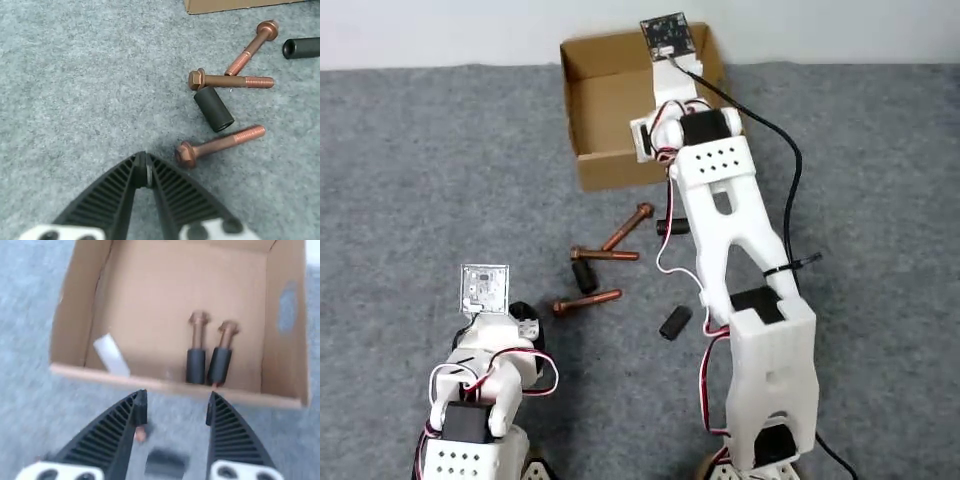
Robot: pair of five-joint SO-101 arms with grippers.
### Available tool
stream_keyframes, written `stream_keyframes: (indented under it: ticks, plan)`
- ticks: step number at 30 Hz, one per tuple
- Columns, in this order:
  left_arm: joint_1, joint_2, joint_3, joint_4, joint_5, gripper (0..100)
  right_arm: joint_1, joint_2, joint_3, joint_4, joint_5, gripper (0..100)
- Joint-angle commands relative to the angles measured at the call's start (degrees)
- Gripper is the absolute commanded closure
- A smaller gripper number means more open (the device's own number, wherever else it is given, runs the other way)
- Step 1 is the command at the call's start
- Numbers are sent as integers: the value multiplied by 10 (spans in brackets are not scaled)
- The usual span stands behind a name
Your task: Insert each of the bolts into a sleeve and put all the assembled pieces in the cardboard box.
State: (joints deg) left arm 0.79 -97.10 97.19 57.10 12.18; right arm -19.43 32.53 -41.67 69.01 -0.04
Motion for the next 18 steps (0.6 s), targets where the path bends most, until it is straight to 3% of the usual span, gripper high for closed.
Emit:
stream_keyframes:
  ticks: [1,12,18]
  plan:
    - [-3,-2,-3,-18,5,995,-14,-60,-20,71,1,812]
    - [-26,-1,-3,-26,5,995,-13,-61,-18,294,6,809]
    - [-26,-1,-3,-26,5,995,-12,-18,-18,335,120,809]
